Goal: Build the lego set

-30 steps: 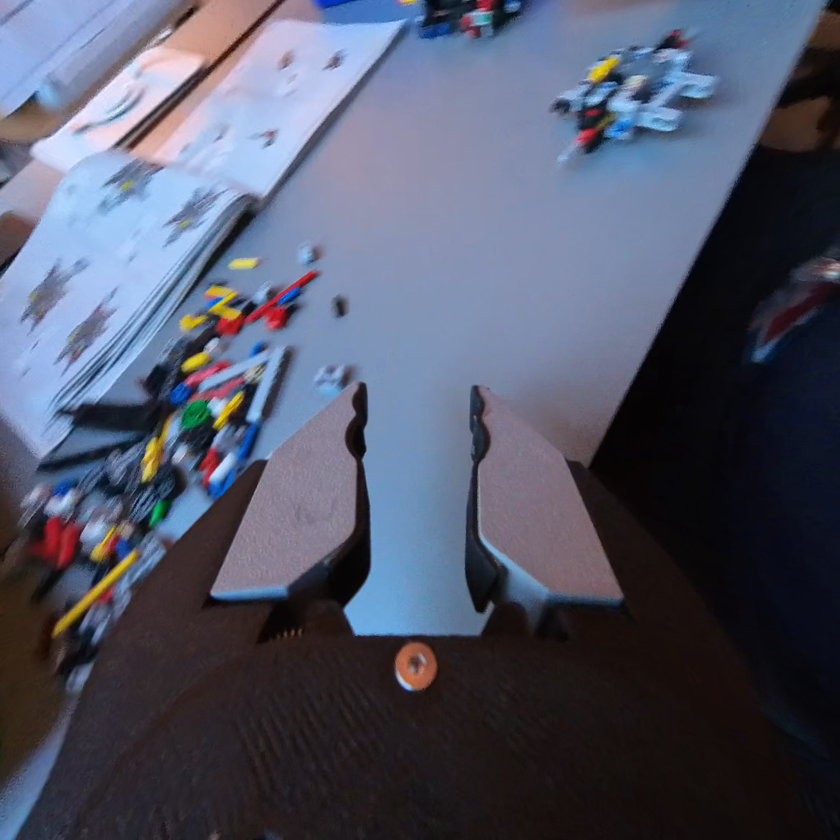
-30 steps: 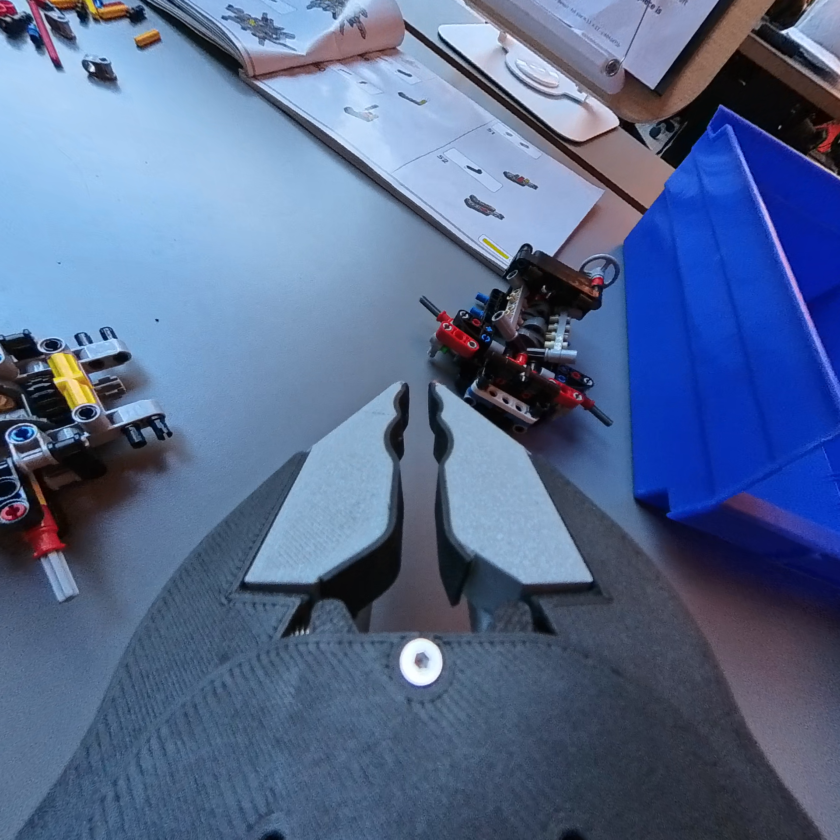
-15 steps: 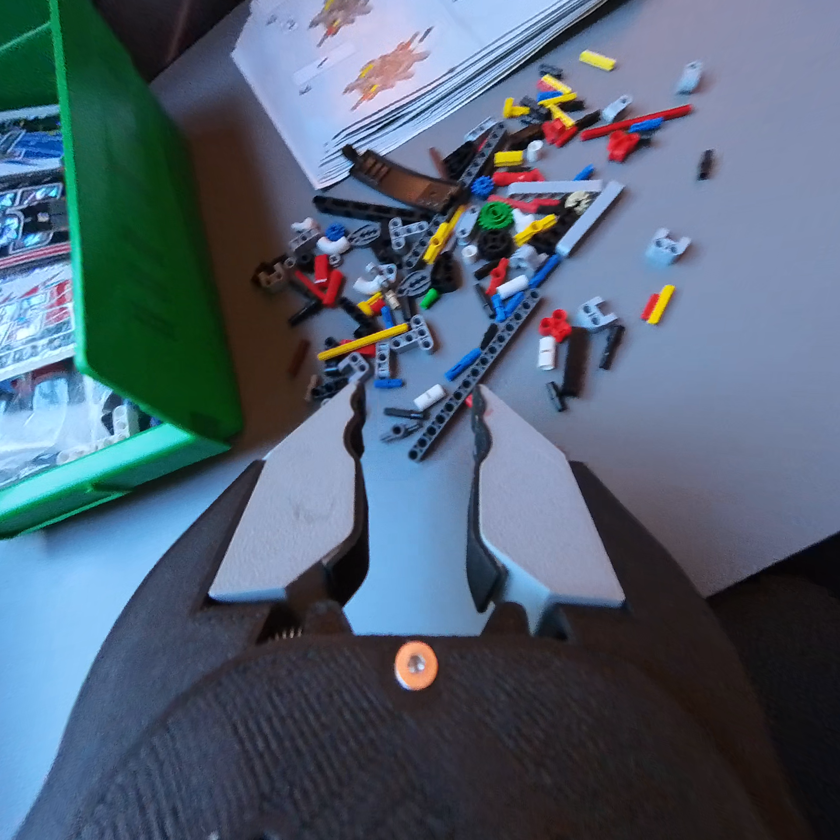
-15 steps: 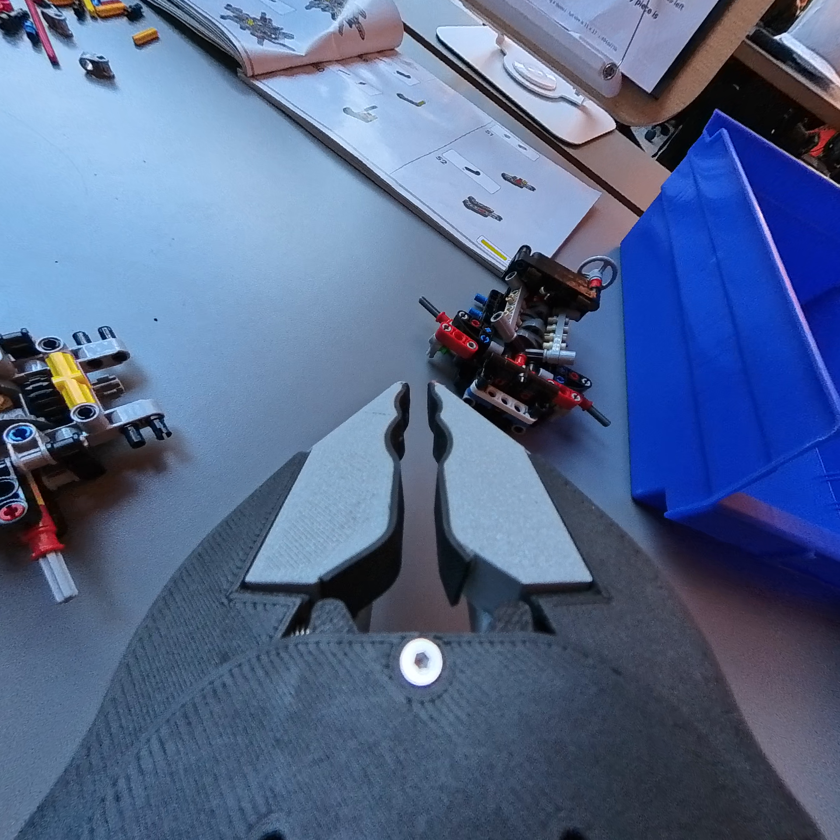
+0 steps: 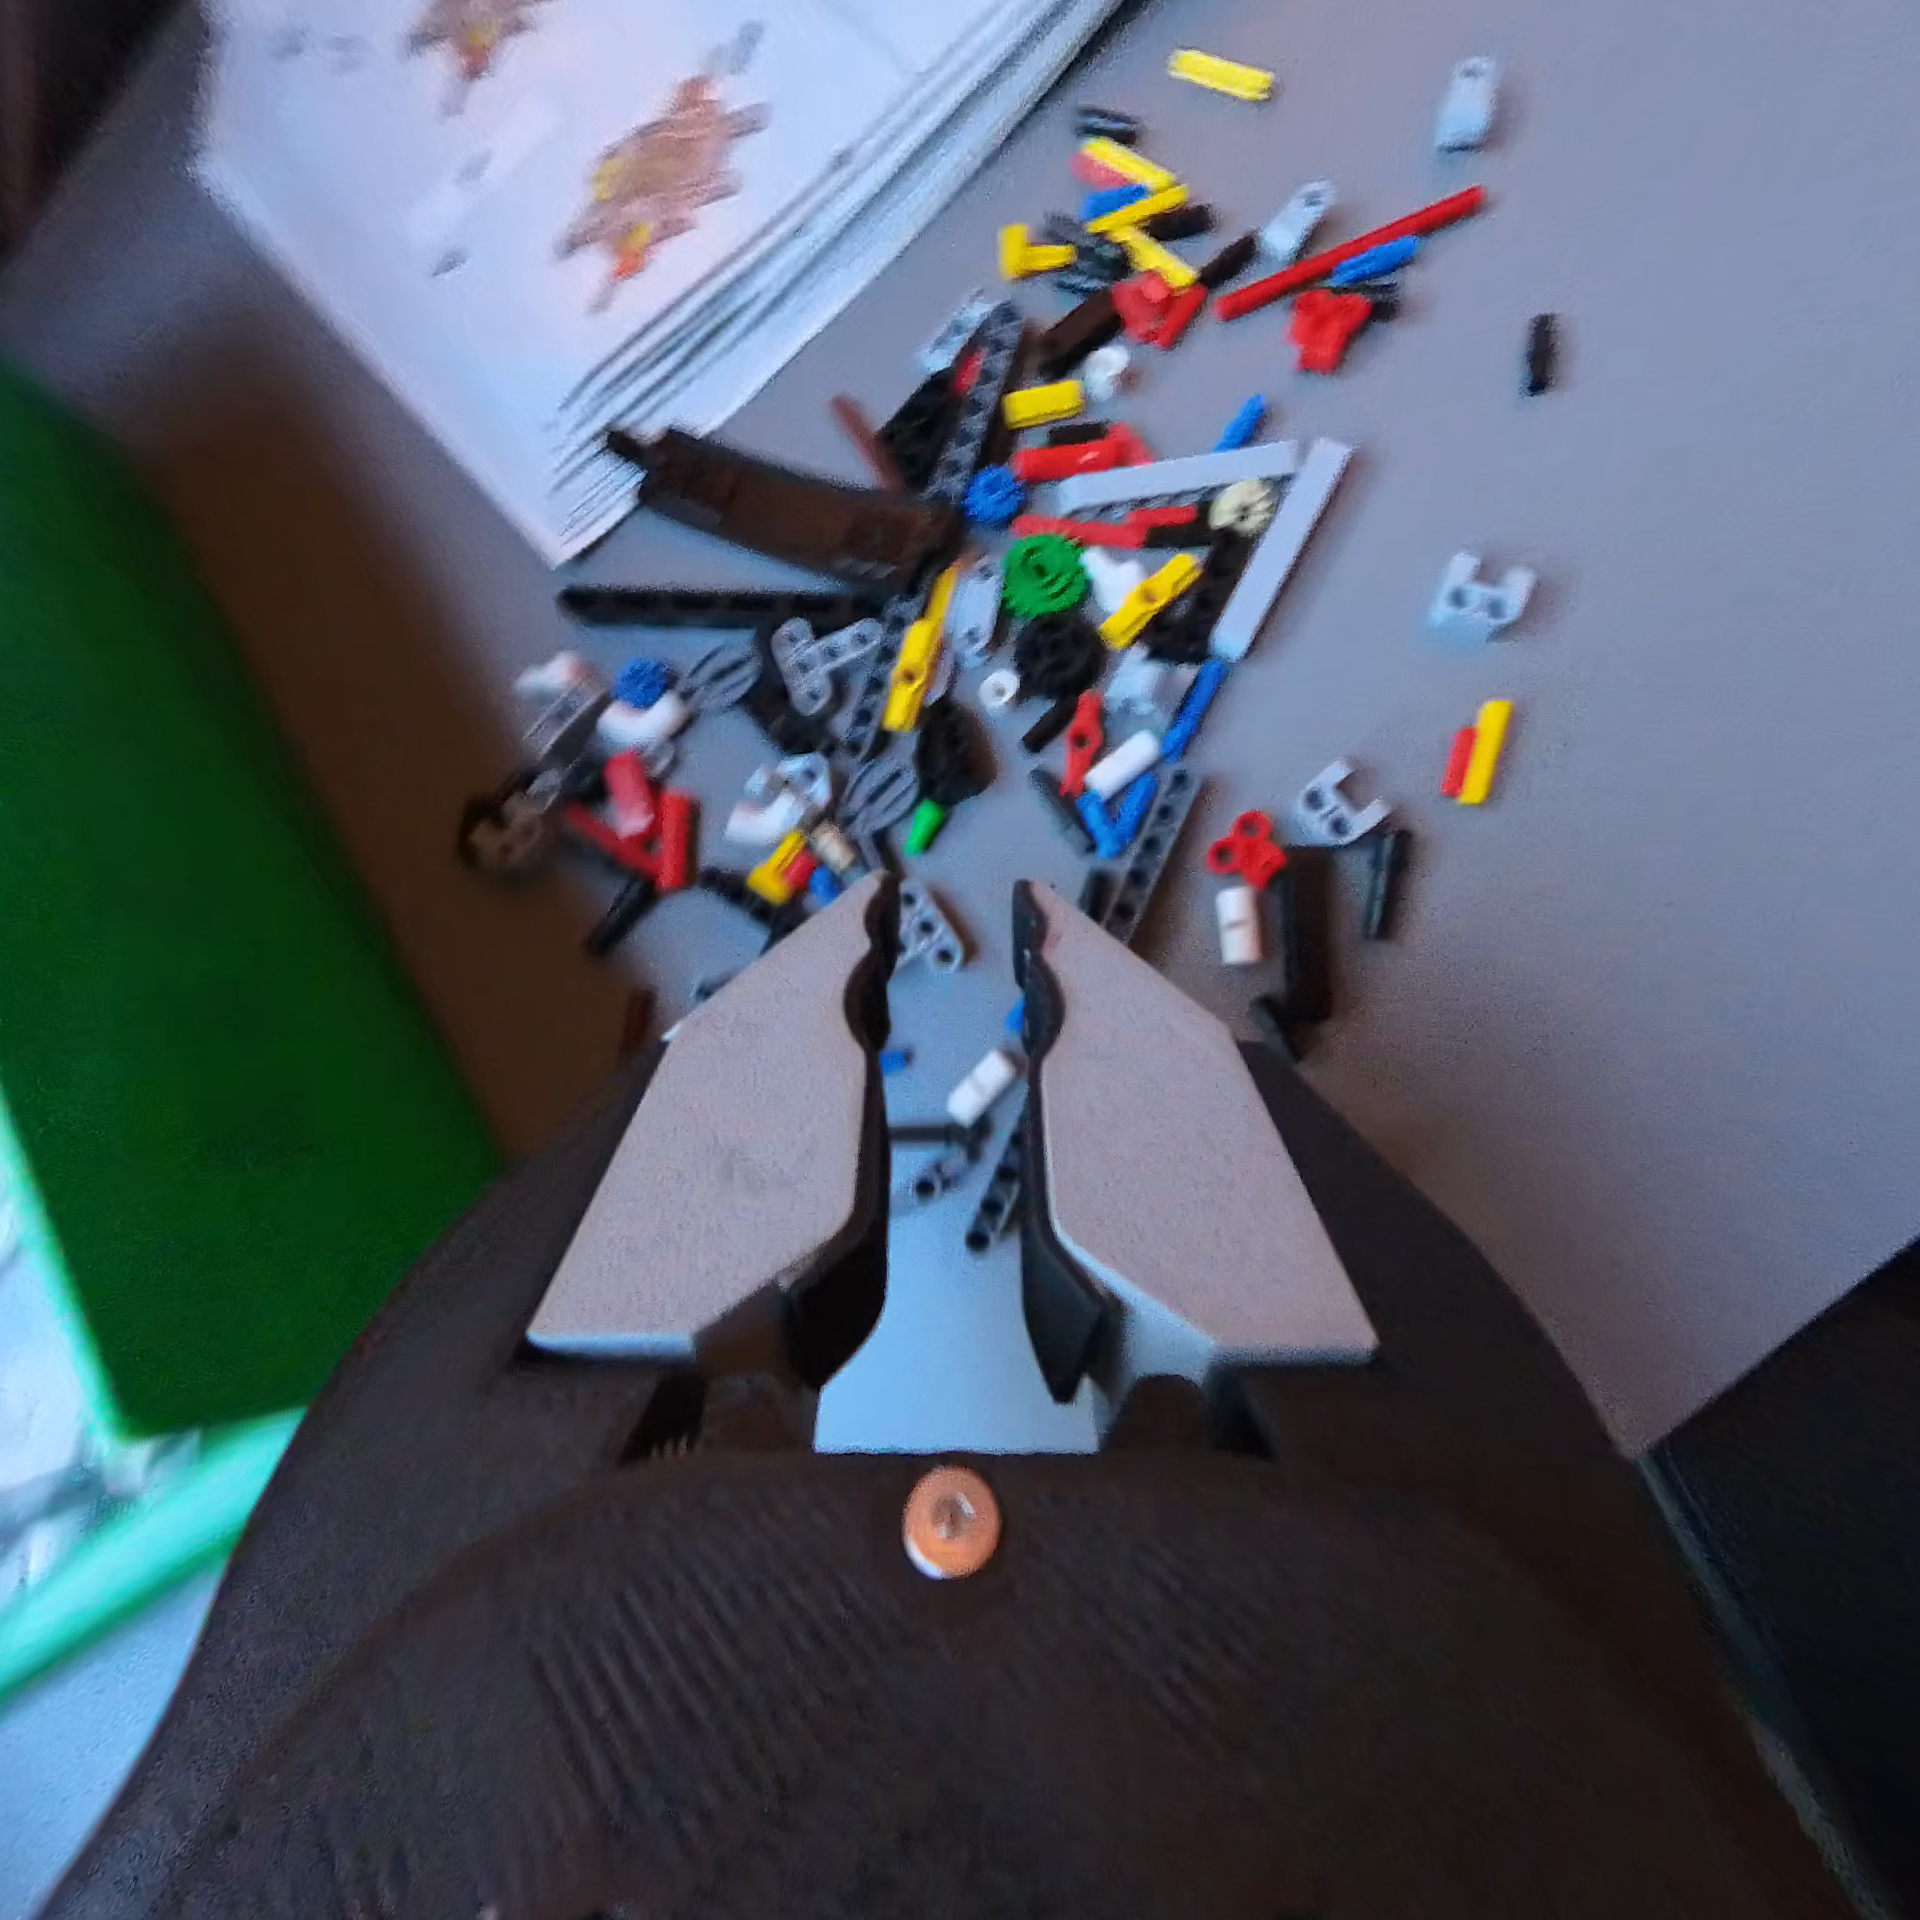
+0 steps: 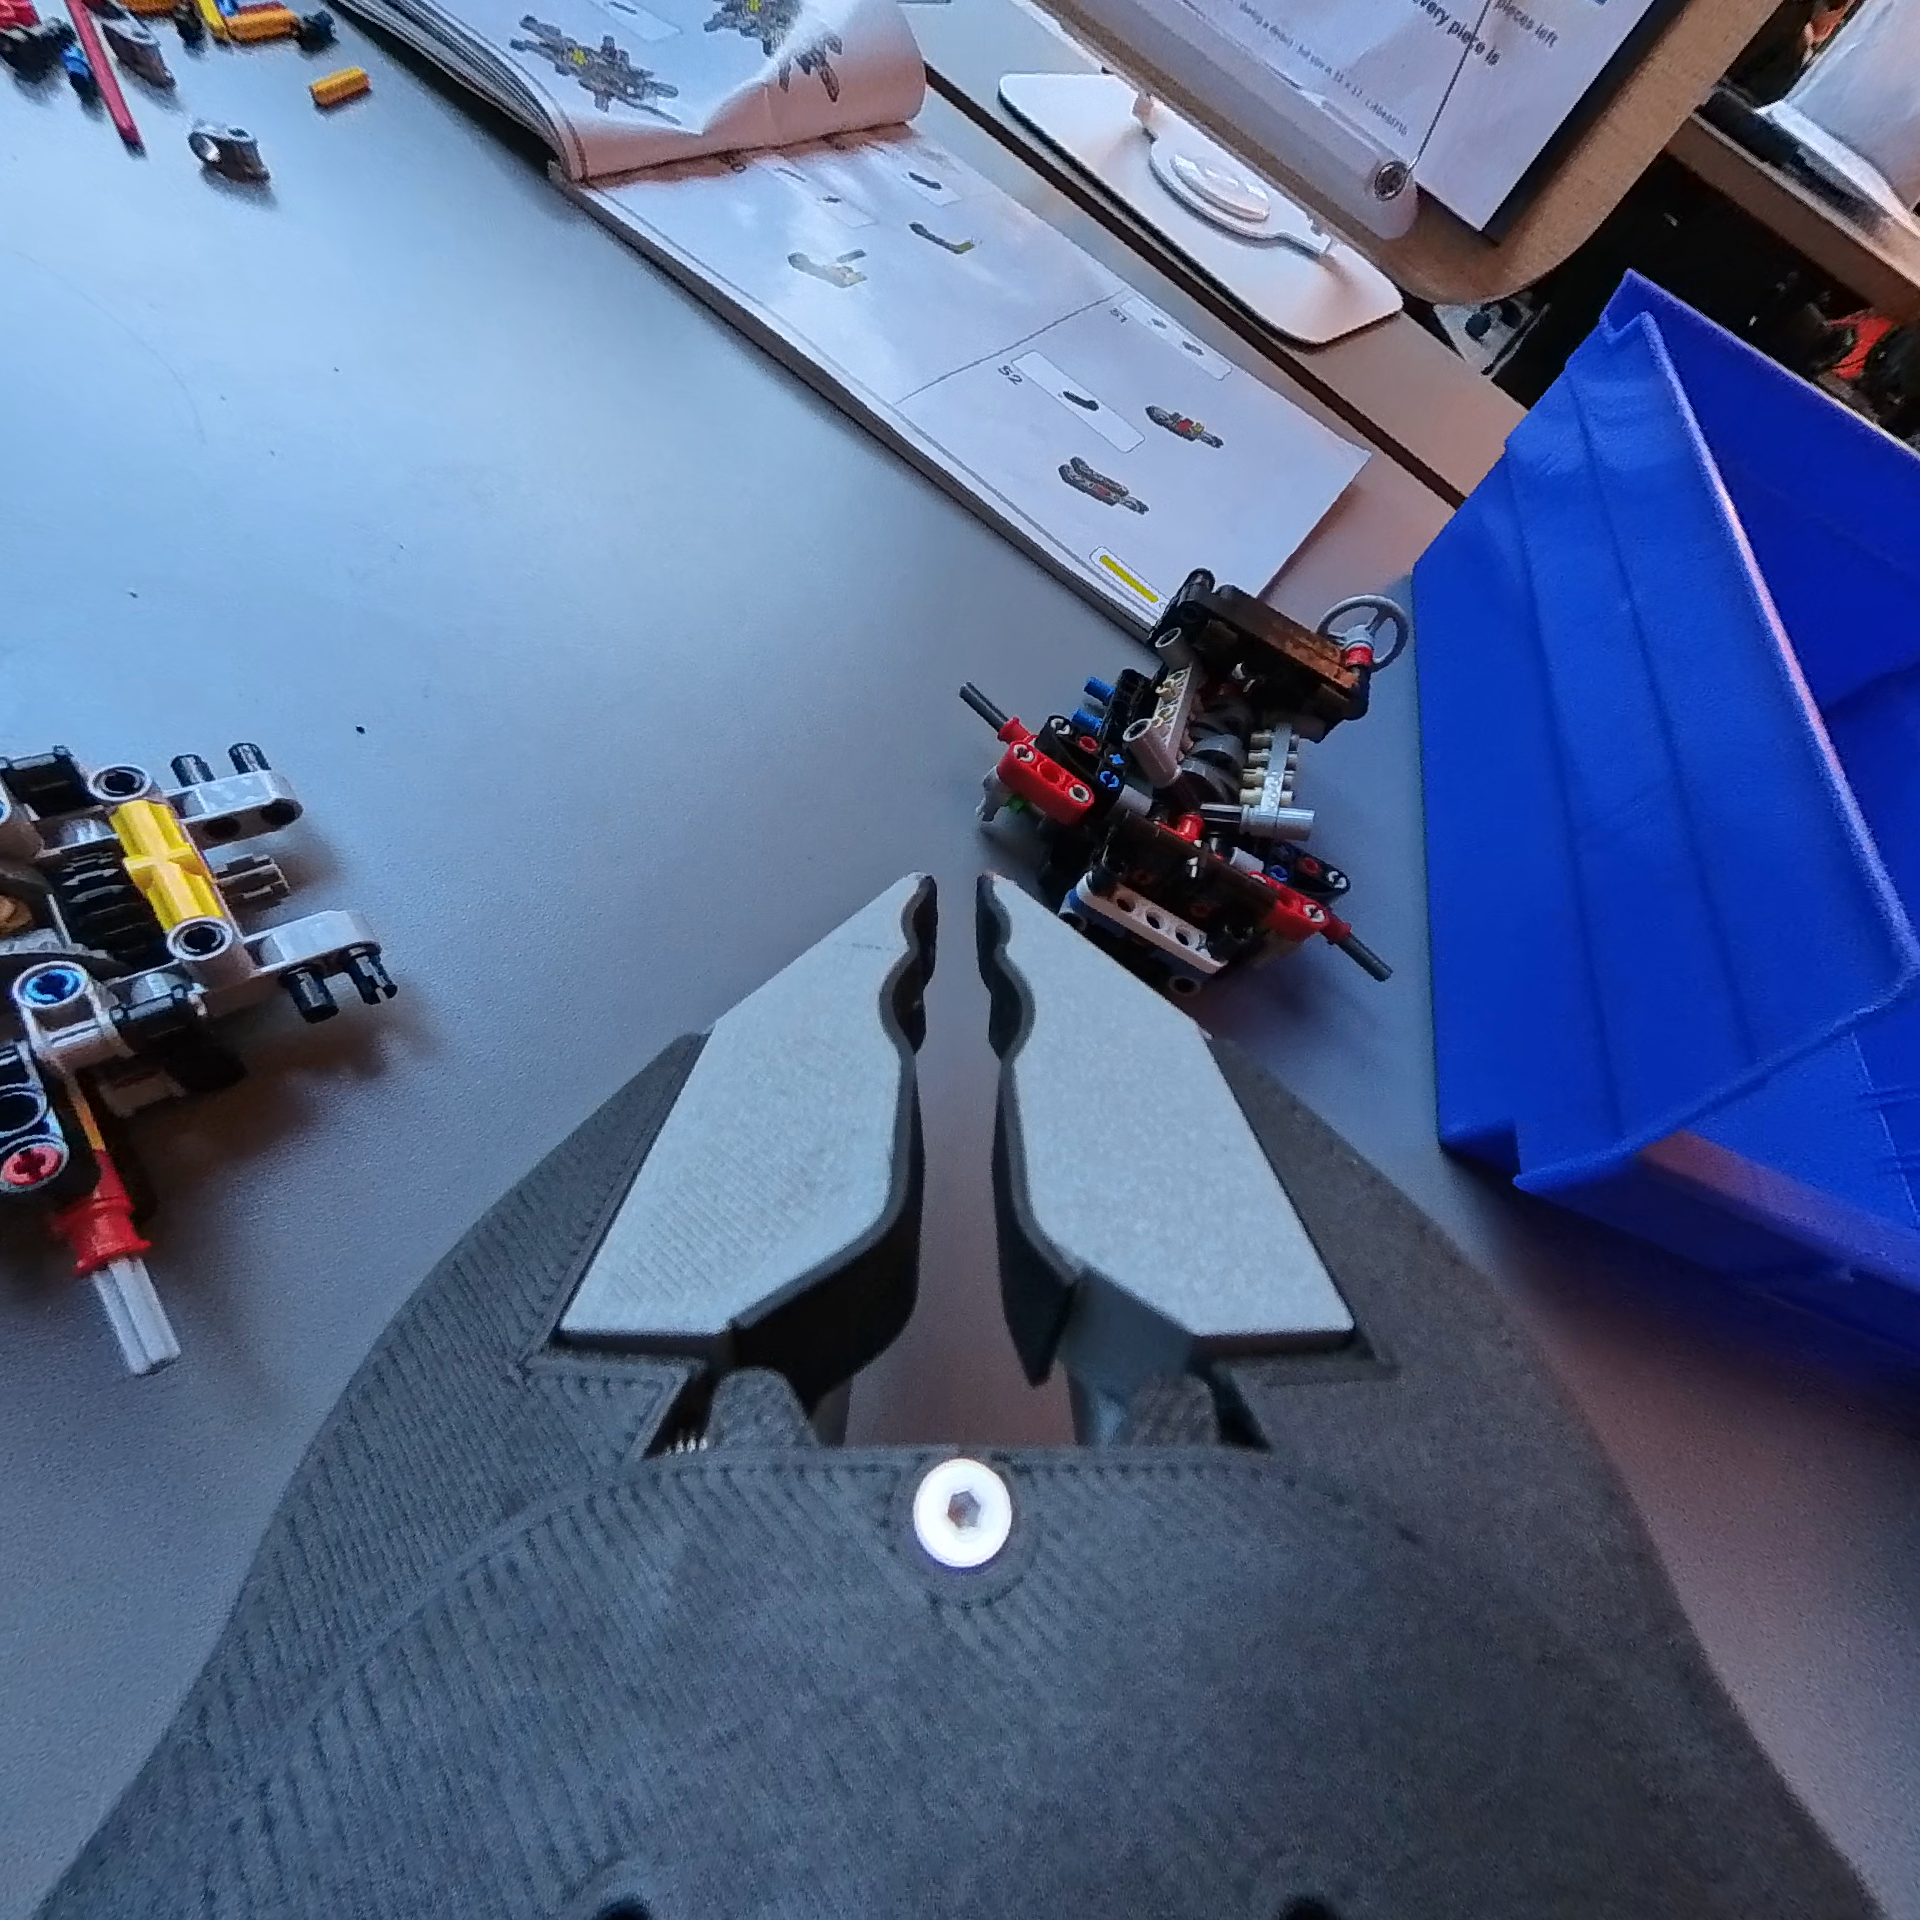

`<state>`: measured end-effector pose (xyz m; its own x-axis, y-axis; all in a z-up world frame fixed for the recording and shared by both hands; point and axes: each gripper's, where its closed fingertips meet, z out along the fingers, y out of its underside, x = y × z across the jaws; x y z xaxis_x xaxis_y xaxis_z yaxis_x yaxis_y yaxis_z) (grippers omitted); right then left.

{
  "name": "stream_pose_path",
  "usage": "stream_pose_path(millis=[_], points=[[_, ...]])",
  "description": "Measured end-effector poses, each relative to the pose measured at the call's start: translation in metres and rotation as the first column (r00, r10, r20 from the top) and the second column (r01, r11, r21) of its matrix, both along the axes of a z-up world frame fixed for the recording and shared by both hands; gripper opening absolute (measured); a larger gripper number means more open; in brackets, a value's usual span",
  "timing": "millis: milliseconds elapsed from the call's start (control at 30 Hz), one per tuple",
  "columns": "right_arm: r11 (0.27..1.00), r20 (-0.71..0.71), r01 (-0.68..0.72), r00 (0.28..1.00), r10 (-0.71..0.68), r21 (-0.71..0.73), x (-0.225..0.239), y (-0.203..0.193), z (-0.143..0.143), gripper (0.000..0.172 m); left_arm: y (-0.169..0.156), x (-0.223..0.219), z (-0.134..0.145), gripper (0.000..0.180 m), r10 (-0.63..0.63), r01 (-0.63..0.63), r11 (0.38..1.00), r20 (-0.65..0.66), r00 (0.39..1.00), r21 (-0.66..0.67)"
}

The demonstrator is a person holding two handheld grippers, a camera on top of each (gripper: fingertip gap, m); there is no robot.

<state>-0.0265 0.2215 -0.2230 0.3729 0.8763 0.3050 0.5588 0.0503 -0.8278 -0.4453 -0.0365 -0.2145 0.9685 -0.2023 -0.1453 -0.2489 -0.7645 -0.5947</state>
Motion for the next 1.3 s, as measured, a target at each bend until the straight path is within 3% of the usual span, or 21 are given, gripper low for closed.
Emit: stream_pose_path(millis=[100,233,433,600,800,1133,1300], points=[[1.000,-0.007,-0.001,1.000,0.001,-0.003,0.000,0.000,0.001,0.004,0.021,0.002,-0.012,0.023,-0.162,0.149,0.974,-0.063,0.985,-0.173],[1.000,-0.008,-0.006,1.000,0.006,0.002,0.000,-0.001,0.001,0.004,0.053,-0.005,-0.008,0.019,-0.339,0.284,0.918,-0.173,0.925,-0.278],[1.000,-0.019,-0.017,1.000,0.017,-0.005,0.000,-0.002,0.002,0.004,0.066,-0.022,-0.026,0.017,-0.489,0.353,0.798,-0.181,0.854,-0.489],[0.999,-0.050,-0.022,0.999,0.021,-0.023,0.001,-0.002,0.006,0.004,0.069,-0.022,-0.034,0.009,-0.615,0.441,0.711,-0.180,0.768,-0.548],[0.998,-0.088,-0.025,0.996,0.020,-0.055,0.002,-0.001,0.009,0.003,0.060,-0.028,-0.043,0.006,-0.691,0.449,0.607,-0.156,0.706,-0.655],[0.998,-0.091,-0.027,0.996,0.021,-0.062,0.002,-0.001,0.009,0.003,0.062,-0.030,-0.041,0.006,-0.673,0.447,0.614,-0.135,0.727,-0.650],[0.998,-0.099,-0.026,0.995,0.021,-0.058,0.002,-0.001,0.010,0.002,0.079,-0.024,0.010,0.006,-0.587,0.445,0.762,-0.211,0.782,-0.471]])
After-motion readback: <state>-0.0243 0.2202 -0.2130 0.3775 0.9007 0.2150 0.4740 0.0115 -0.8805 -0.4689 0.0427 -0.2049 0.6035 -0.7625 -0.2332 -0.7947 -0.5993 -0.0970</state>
